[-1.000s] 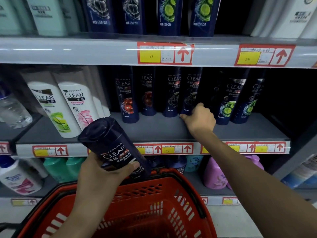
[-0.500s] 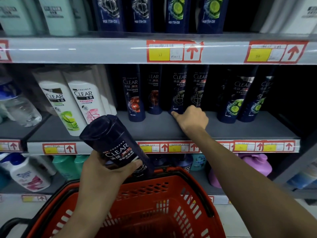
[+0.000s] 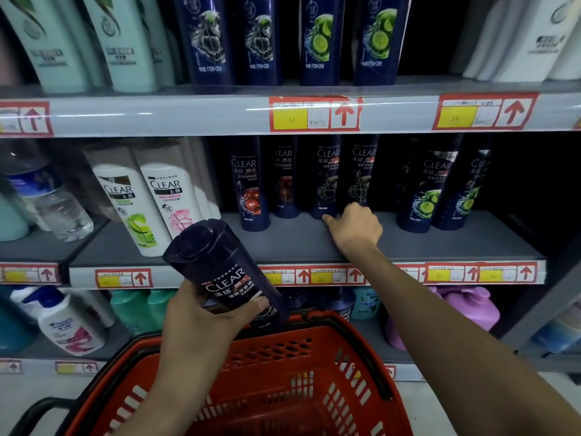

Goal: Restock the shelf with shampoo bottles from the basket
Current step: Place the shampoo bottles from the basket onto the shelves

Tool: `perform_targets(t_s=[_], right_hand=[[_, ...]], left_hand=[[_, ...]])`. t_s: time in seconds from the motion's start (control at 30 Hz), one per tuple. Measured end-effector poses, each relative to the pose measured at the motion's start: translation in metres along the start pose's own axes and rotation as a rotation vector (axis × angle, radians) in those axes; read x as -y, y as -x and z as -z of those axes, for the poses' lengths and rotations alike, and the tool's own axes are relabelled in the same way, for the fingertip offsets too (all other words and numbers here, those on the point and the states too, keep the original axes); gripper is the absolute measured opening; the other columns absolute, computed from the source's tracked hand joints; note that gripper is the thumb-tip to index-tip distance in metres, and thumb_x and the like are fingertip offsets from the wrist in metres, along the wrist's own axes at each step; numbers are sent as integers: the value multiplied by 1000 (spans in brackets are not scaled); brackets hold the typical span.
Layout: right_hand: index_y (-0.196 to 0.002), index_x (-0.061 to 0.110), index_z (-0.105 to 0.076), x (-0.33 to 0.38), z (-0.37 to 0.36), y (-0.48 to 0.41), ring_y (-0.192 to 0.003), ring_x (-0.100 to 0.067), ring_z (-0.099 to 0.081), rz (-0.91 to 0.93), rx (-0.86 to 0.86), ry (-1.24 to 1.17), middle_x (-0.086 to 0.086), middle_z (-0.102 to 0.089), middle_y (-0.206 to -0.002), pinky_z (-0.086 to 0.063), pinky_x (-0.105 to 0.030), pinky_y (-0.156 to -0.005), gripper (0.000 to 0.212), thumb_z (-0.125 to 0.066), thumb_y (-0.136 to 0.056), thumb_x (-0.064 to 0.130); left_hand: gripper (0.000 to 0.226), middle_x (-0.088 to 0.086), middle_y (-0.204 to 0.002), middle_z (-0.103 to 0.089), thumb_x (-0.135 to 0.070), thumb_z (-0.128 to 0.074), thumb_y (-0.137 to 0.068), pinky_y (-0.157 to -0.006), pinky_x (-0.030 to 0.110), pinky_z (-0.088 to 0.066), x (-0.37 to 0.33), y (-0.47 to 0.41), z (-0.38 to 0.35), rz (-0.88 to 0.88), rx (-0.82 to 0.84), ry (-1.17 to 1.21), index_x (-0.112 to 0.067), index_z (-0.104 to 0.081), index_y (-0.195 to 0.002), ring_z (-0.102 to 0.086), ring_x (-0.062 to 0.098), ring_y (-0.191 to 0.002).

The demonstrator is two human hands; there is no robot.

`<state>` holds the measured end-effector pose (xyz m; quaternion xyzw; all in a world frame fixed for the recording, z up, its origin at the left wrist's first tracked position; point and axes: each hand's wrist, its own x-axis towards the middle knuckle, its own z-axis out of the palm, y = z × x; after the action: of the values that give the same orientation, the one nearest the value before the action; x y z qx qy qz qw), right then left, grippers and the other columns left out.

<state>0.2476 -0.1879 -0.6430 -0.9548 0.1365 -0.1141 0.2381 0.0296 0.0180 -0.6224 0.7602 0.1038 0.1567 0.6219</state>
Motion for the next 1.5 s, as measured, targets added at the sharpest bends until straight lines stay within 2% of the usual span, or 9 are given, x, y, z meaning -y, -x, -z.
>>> perform_targets(t_s=[0.2,0.33,0.47,0.57,0.73,0.87,1.03,1.37,1.5], right_hand=[[-87,15,-69,-10,22,13,-92,-36,-65,38,55,-86,-11,-69,-97,-47,-34,-71,22,-62,-93,34],[-85,24,-67,-21,50,40,-93,-32,-66,56,107,-210,-5,-71,-96,-54,-35,-76,6,-62,-88,25],[-85,24,-69,-28,63,75,-90,-27,-68,153,253,-210,-3,-72,-94,-54,-33,-78,13,-59,-87,16],[-99,29,-66,-22,67,89,-88,-20,-67,282,337,-241,3,-70,-90,-54,-32,-76,24,-65,-84,10],[-114,27,-64,-21,73,102,-77,-20,-65,474,302,-269,6,-66,-79,-56,-37,-69,39,-71,-79,11],[-112,23,-60,-25,70,95,-86,-23,-66,410,181,-343,0,-69,-99,-56,-40,-75,38,-79,-80,29],[-114,20,-57,-27,63,74,-94,-31,-66,334,76,-391,-7,-70,-103,-55,-43,-77,31,-73,-88,22],[-120,18,-61,-32,51,48,-88,-27,-61,221,170,-411,-2,-61,-93,-42,-31,-69,31,-73,-93,26],[-122,16,-59,-31,53,49,-98,-28,-65,165,184,-435,-5,-68,-105,-54,-38,-79,41,-79,-88,25]], left_hand=[[55,-21,-94,-75,-8,-92,-64,-80,30,-55,1,0,-2,-5,28,6,-32,-63,-104,-73,3,-86],[52,-26,-91,-74,-4,-89,-69,-70,19,-56,-9,2,-12,-43,61,16,-31,-62,-105,-72,-2,-82],[53,-20,-99,-75,-3,-85,-76,-78,24,-61,-20,2,-28,-100,93,32,-25,-61,-117,-74,3,-88],[50,-17,-104,-75,-8,-83,-80,-83,29,-60,-27,-4,-43,-168,141,23,-29,-59,-118,-72,5,-95],[53,-12,-108,-74,-10,-85,-78,-87,30,-58,-34,-22,-77,-234,157,-7,-24,-59,-123,-69,1,-99],[56,-6,-108,-75,-10,-86,-74,-91,37,-59,-39,-48,-106,-257,151,-26,-20,-60,-122,-71,6,-100],[58,-6,-108,-75,-15,-88,-69,-93,44,-58,-44,-82,-136,-242,150,-79,-22,-61,-119,-73,12,-100],[43,-8,-102,-74,-23,-85,-78,-80,26,-56,-40,-99,-166,-137,91,-170,-22,-68,-118,-69,9,-92],[41,-11,-97,-71,-30,-81,-82,-82,29,-56,-36,-93,-160,-79,111,-202,-23,-67,-120,-69,12,-96]])
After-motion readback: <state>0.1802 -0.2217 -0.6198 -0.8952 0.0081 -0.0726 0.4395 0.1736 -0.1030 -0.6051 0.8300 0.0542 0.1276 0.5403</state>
